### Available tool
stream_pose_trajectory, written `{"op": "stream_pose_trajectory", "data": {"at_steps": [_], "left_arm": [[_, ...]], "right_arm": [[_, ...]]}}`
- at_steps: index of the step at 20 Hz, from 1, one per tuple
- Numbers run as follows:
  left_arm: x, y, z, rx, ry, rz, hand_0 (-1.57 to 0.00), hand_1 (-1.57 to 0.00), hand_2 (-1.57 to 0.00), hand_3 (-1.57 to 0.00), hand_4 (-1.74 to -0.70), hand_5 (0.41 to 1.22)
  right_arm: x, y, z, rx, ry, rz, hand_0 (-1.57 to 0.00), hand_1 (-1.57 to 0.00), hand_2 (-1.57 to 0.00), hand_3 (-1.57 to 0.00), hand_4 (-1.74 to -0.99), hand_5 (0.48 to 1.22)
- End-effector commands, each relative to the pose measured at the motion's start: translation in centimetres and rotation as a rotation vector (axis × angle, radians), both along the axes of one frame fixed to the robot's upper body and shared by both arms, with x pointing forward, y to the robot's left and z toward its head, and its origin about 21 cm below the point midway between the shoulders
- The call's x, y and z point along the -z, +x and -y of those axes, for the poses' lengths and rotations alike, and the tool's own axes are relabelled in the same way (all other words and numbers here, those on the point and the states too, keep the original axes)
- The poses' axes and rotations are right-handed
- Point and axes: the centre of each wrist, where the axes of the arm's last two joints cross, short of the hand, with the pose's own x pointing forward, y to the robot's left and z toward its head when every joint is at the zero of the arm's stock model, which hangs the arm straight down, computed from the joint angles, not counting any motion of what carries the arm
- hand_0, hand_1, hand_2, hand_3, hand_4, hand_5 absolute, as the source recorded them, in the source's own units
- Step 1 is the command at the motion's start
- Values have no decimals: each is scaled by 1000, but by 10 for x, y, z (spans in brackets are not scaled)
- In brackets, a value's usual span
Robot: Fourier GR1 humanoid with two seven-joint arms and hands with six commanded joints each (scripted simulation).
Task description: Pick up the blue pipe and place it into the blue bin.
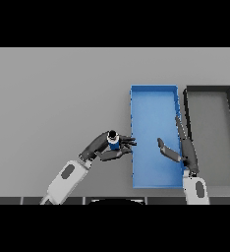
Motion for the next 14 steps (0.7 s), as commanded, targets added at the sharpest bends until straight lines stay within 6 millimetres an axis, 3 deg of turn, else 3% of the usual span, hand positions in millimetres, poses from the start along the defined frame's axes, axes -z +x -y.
{"op": "stream_pose_trajectory", "data": {"at_steps": [1, 7, 9, 11, 14], "left_arm": [[-3, -2, 0, 1, 14, -8, -1564, -1565, -1566, -1566, -1466, 1219], [2, -2, 2, 1, 33, -20, -1569, -1569, -1570, -1570, -1466, 1220], [-1, -1, 1, 2, 40, -10, -1570, -1570, -1570, -1570, -1466, 1220], [0, -2, 5, 6, 37, -10, -1570, -1570, -1570, -1570, -1467, 1220], [3, -1, 2, 16, 40, -10, -1571, -1571, -1571, -1571, -1467, 1221]], "right_arm": [[0, 2, -1, -1, 6, -2, 1, 1, 1, 1, -1158, 643], [-1, -13, -3, 36, -9, 7, 1, 1, 1, 1, -1138, 643], [-4, -23, -9, 63, -22, 16, 1, 1, 1, 1, -1188, 643], [-9, -25, -8, 87, -27, 4, 1, 1, -2, 1, -1184, 642], [-20, -29, -5, -29, 138, 66, 1, -12, -67, 0, -1198, 641]]}}
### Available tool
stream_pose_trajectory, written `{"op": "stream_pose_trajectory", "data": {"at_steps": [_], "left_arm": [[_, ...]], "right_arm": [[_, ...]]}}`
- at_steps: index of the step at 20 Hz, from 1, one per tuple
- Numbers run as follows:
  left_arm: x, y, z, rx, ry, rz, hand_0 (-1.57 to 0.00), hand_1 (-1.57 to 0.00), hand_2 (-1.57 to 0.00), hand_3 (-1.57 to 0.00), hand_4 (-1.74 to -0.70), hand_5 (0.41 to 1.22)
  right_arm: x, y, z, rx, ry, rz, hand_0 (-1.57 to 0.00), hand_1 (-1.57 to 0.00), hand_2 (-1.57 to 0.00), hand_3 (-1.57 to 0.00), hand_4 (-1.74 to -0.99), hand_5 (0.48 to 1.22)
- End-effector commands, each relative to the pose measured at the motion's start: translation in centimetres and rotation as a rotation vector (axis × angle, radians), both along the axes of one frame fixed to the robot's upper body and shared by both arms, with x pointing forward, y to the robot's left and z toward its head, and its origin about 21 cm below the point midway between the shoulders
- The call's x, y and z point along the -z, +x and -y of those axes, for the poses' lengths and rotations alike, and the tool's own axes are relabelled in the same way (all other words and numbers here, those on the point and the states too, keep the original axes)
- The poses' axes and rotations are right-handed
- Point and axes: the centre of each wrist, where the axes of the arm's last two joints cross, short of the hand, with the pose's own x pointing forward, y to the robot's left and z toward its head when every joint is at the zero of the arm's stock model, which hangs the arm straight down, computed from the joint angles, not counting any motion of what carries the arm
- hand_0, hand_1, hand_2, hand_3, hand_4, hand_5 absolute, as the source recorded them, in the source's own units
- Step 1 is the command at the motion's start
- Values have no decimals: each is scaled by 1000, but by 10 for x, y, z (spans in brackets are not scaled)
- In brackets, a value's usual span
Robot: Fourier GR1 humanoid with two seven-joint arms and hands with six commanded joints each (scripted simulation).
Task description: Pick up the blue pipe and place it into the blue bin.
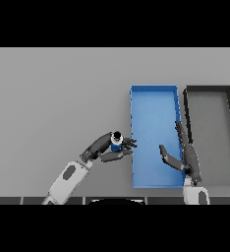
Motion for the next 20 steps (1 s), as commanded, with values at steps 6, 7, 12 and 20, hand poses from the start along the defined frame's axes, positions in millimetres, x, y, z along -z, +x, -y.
{"op": "stream_pose_trajectory", "data": {"at_steps": [6, 7, 12, 20], "left_arm": [[-4, -3, 3, 16, -17, -1, -1571, -1571, -1571, -1571, -1467, 1221], [-4, -2, 2, 12, -9, -1, -1571, -1571, -1571, -1571, -1467, 1221], [-7, 0, 1, -2, 13, 6, -1571, -1571, -1571, -1571, -1467, 1221], [-3, 5, 1, 19, 3, 1, -1571, -1571, -1571, -1571, -1464, 1221]], "right_arm": [[-74, 23, -3, -391, 70, -25, 1, -14, -111, 0, -1237, 577], [-87, 26, -10, -450, 58, -21, 1, -11, -106, 0, -1247, 568], [-121, 41, -40, -616, -91, -16, 1, -3, -66, 1, -1291, 558], [-143, 59, -94, -840, -155, 5, 1, 0, -48, 1, -1253, 554]]}}
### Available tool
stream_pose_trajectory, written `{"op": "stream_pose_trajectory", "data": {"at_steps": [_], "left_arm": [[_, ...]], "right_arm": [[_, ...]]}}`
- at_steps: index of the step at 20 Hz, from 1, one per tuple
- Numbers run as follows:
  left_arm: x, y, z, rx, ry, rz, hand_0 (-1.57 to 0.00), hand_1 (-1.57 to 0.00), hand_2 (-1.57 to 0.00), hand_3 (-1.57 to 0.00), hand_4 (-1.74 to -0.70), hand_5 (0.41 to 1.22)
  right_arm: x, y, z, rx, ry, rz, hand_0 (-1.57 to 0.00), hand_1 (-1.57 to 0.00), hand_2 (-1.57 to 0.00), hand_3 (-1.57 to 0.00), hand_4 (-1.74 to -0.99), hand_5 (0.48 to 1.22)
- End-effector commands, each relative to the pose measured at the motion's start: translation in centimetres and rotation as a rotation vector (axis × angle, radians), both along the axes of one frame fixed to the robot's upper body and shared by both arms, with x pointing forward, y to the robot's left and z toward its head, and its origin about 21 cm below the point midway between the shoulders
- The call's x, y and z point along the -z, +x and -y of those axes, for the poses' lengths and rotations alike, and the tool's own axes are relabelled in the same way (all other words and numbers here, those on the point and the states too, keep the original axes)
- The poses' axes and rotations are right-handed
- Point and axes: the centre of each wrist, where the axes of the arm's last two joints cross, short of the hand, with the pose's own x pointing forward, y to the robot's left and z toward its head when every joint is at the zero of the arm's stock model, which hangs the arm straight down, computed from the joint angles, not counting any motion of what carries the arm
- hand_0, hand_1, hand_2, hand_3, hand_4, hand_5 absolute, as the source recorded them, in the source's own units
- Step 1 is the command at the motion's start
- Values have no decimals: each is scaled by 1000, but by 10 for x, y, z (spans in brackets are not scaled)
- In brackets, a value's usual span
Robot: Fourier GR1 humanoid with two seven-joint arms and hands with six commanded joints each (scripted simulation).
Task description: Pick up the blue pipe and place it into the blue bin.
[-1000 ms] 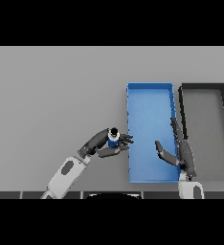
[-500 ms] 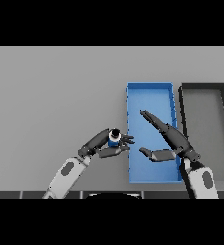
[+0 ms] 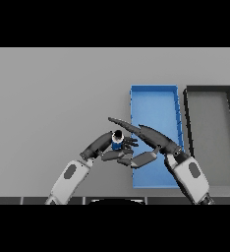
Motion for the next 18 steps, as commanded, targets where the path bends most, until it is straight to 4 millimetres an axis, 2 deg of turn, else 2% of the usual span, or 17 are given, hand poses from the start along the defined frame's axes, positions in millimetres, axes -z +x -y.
{"op": "stream_pose_trajectory", "data": {"at_steps": [1, 4, 6, 9, 10, 11, 14, 17, 18], "left_arm": [[-1, 0, -2, 11, -8, -7, -1571, -1571, -1571, -1571, -1465, 1221], [3, 1, -2, 9, -2, -25, -1571, -1571, -1571, -1571, -1470, 1221], [-1, 1, 0, 0, 4, -15, -1571, -1571, -1571, -1571, -1469, 1221], [-1, 4, -4, -11, 24, -14, -1571, -1571, -1571, -1571, -1465, 1221], [0, 4, -7, -8, 28, -17, -1571, -1571, -1571, -1571, -1462, 1221], [1, 3, -3, 0, 24, -22, -1571, -1571, -1571, -1571, -1517, 1221], [1, 2, -6, -21, 78, -38, -1571, -1571, -1571, -1571, -1622, 1221], [3, 2, -3, 0, 21, -43, -1571, -1571, -1571, -1523, -1677, 1221], [3, 4, -2, 2, -7, -49, -1571, -1571, -1571, -1532, -1690, 1221]], "right_arm": [[-2, 0, -3, -19, -15, 8, 1, -2, -52, 1, -1242, 551], [-9, 9, -15, -50, -51, 19, -11, -20, -71, 1, -1209, 534], [-12, 17, -28, -60, -71, 8, -23, -32, -83, 1, -1186, 521], [-12, 26, -40, -90, -108, 9, -69, -108, -166, -44, -1204, 497], [-14, 29, -44, -97, -114, 14, -168, -218, -261, -128, -1233, 487], [-13, 33, -46, -112, -116, 10, -323, -362, -377, -242, -1278, 485], [-13, 31, -53, -140, -96, 20, -876, -877, -910, -762, -1467, 518], [-8, 30, -57, -154, -64, -27, -1215, -1215, -1233, -1021, -1581, 650], [-6, 29, -59, -161, -46, -34, -1286, -1287, -1300, -1102, -1606, 765]]}}
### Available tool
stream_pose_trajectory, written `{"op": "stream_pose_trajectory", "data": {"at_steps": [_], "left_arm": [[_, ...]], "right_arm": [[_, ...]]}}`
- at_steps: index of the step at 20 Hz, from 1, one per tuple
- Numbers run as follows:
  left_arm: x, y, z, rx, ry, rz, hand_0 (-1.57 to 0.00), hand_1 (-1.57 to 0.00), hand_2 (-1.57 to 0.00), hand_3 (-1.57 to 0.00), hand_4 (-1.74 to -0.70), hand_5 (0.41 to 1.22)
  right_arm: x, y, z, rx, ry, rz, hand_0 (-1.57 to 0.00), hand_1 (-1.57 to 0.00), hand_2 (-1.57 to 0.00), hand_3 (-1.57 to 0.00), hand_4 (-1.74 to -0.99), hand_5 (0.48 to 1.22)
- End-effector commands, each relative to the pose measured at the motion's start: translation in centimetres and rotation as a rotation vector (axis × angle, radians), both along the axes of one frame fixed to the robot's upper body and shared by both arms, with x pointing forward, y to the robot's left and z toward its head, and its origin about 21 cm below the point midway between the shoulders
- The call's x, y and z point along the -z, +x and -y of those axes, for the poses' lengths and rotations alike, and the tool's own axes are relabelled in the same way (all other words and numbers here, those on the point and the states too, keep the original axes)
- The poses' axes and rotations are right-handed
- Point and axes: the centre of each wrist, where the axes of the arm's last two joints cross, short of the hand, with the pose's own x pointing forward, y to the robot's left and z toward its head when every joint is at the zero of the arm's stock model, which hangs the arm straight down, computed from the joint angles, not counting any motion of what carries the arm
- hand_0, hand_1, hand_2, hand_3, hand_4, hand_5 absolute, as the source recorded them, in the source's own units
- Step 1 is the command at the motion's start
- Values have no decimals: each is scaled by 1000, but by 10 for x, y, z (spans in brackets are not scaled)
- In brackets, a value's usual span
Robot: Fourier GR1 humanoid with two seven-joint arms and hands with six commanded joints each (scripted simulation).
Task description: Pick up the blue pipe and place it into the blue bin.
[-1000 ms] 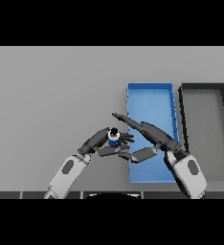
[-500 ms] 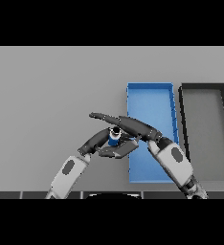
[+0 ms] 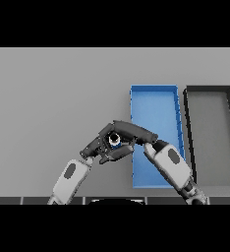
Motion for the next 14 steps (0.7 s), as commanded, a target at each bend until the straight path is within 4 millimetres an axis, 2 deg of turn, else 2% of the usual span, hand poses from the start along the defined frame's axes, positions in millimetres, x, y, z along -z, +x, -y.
{"op": "stream_pose_trajectory", "data": {"at_steps": [1, 3, 5, 8, 12, 13, 14], "left_arm": [[0, -3, 1, 7, -10, -3, -1571, -1571, -1571, -1502, -1699, 1221], [-1, 0, 1, 6, -16, -10, -1571, -1571, -1571, -1464, -1713, 1221], [-3, -2, -3, 8, -18, 3, -1571, -1571, -1571, -1437, -1722, 1221], [-5, -2, -4, 4, -7, 10, -1571, -1571, -1571, -1428, -1730, 1221], [-6, -3, -1, -26, -2, 75, -1571, -1571, -1571, -1454, -1724, 1221], [-6, -4, -2, -45, 27, 85, -1462, -1342, -1293, -1166, -1599, 1221], [-6, -2, -4, -19, 21, 97, -1169, -1073, -1034, -933, -1475, 1221]], "right_arm": [[1, 0, -1, -6, 5, 3, -1343, -1343, -1354, -1186, -1628, 856], [2, 1, 0, 1, 10, 21, -1425, -1425, -1432, -1304, -1665, 987], [2, -1, -3, -21, 20, 38, -1478, -1478, -1482, -1400, -1692, 1071], [7, -6, -6, -23, 62, 40, -1523, -1523, -1526, -1484, -1716, 1144], [6, -10, -5, 14, 81, 44, -1551, -1551, -1552, -1535, -1731, 1190], [6, -8, -3, 22, 75, 43, -1555, -1555, -1556, -1542, -1733, 1196], [1, -10, -4, 28, 68, 51, -1558, -1558, -1559, -1548, -1734, 1201]]}}
